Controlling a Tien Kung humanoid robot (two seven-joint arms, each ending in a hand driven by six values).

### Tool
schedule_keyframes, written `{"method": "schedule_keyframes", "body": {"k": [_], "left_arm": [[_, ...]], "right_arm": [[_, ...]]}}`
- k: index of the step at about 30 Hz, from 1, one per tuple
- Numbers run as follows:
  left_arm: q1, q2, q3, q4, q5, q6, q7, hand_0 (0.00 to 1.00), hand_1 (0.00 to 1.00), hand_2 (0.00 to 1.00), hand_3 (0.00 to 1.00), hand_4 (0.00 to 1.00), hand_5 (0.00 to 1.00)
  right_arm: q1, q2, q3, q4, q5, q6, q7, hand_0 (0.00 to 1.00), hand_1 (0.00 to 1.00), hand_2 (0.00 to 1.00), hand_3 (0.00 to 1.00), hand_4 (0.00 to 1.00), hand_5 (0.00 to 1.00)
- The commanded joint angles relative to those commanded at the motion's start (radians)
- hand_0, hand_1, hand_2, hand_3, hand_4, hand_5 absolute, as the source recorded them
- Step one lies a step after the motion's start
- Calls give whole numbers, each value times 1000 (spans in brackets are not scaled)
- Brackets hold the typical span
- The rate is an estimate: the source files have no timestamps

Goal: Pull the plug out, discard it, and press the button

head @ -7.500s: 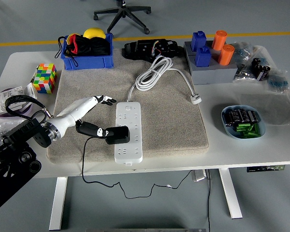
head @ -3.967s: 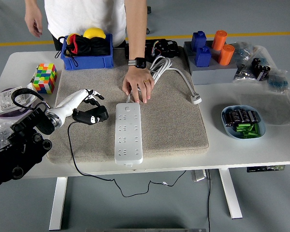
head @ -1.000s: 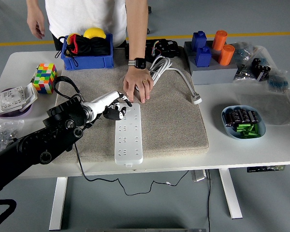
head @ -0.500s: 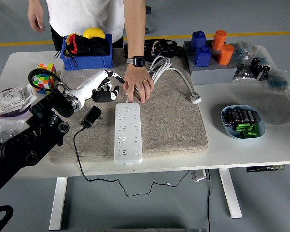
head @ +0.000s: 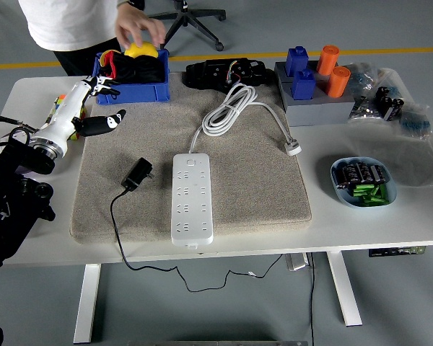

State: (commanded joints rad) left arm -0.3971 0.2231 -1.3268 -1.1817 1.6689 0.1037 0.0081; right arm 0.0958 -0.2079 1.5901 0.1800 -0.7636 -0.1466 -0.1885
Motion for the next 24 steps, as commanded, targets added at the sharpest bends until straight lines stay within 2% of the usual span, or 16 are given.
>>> {"method": "schedule_keyframes", "body": {"k": [7,17,24], "left_arm": [[37,-17,-91,-8,15,-3,-1,882,882,806,817,731,176],[40,-23,-117,-13,20,-4,-4,882,880,804,819,735,205],[39,-18,-149,-14,32,-7,7,880,876,801,818,732,205]], "right_arm": [[3,-2,3,0,-2,-2,-4,740,660,645,612,662,473],[3,-1,3,0,-3,-2,-4,740,660,645,612,662,473],[2,-3,-1,0,-1,-2,-4,740,660,644,612,662,473]]}}
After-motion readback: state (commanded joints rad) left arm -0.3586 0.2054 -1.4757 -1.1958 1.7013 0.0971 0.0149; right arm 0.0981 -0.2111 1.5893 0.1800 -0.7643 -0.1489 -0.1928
